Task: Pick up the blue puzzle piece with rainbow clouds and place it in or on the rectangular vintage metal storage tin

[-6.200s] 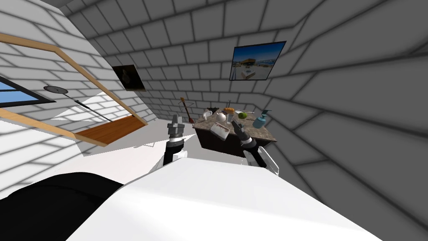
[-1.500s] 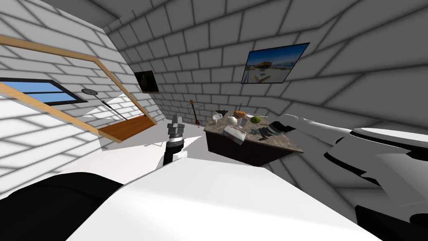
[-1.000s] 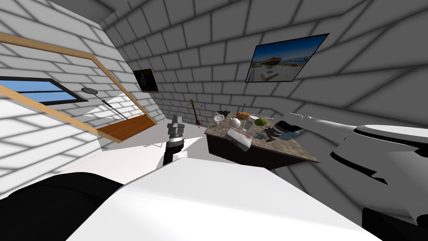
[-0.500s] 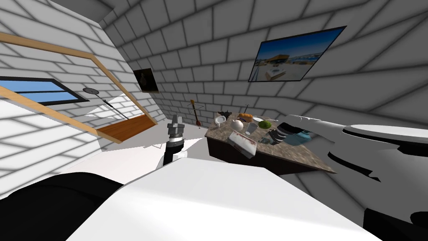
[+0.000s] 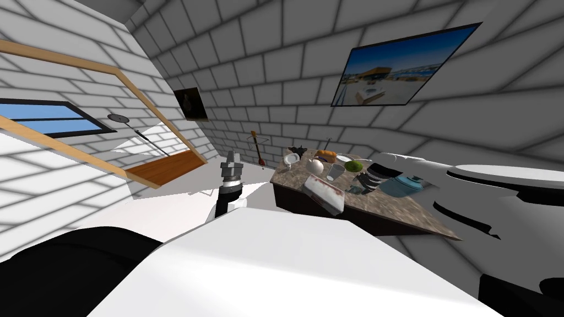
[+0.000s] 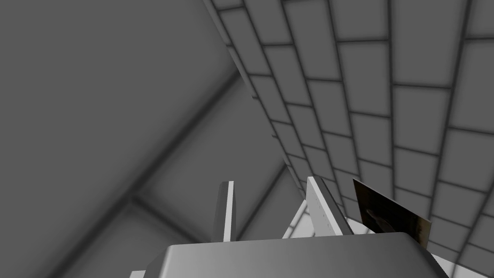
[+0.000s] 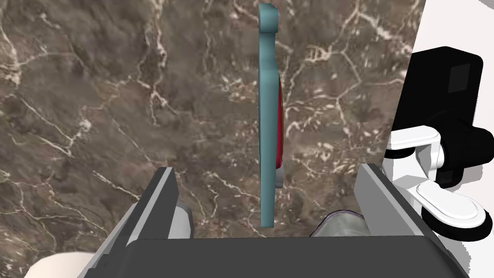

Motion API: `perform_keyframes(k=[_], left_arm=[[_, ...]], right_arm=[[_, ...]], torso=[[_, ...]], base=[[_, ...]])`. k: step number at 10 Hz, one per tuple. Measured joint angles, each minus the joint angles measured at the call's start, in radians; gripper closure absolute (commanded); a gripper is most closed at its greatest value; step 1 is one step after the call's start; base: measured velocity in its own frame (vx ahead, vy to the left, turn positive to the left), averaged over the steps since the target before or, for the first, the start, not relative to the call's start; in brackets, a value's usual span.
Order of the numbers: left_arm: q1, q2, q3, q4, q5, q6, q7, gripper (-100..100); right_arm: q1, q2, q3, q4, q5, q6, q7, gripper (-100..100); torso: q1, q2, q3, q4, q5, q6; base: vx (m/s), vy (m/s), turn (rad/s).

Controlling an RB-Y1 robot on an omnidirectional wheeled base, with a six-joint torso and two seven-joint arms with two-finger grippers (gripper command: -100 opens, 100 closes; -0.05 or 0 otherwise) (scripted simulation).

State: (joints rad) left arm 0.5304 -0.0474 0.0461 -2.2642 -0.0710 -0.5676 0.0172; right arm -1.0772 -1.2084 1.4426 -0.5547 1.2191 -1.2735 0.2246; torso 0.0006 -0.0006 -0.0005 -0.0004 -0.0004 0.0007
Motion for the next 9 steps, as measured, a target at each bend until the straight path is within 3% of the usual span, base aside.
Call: perform_keyframes(k=[1, 3, 4, 8, 9], left_arm=[[0.000, 0.000, 0.000, 0.000, 0.000, 0.000, 0.000, 0], [0.000, 0.000, 0.000, 0.000, 0.000, 0.000, 0.000, 0], [0.000, 0.000, 0.000, 0.000, 0.000, 0.000, 0.000, 0], [0.000, 0.000, 0.000, 0.000, 0.000, 0.000, 0.000, 0], [0.000, 0.000, 0.000, 0.000, 0.000, 0.000, 0.000, 0]], right_arm=[[0.013, 0.022, -0.005, 0.031, -0.003, 0.007, 0.012, -100], [0.039, 0.031, -0.009, 0.018, -0.003, 0.036, 0.004, -100], [0.040, 0.032, -0.009, 0.016, -0.003, 0.040, 0.002, 100], [0.041, 0.032, -0.009, 0.016, -0.003, 0.038, 0.002, 100], [0.041, 0.032, -0.009, 0.016, -0.003, 0.038, 0.002, 0]], torso=[[-0.001, 0.001, 0.000, 0.000, 0.000, 0.000], [-0.002, 0.001, 0.001, 0.000, -0.001, 0.000], [-0.001, 0.001, 0.001, 0.000, 0.000, 0.000], [-0.001, 0.001, 0.001, 0.001, 0.000, 0.000], [-0.001, 0.001, 0.001, 0.001, 0.000, 0.000]], base=[[0.000, -0.019, 0.011], [-0.001, -0.013, 0.003], [0.000, 0.000, 0.000], [0.000, 0.000, 0.000], [0.000, 0.000, 0.000]])
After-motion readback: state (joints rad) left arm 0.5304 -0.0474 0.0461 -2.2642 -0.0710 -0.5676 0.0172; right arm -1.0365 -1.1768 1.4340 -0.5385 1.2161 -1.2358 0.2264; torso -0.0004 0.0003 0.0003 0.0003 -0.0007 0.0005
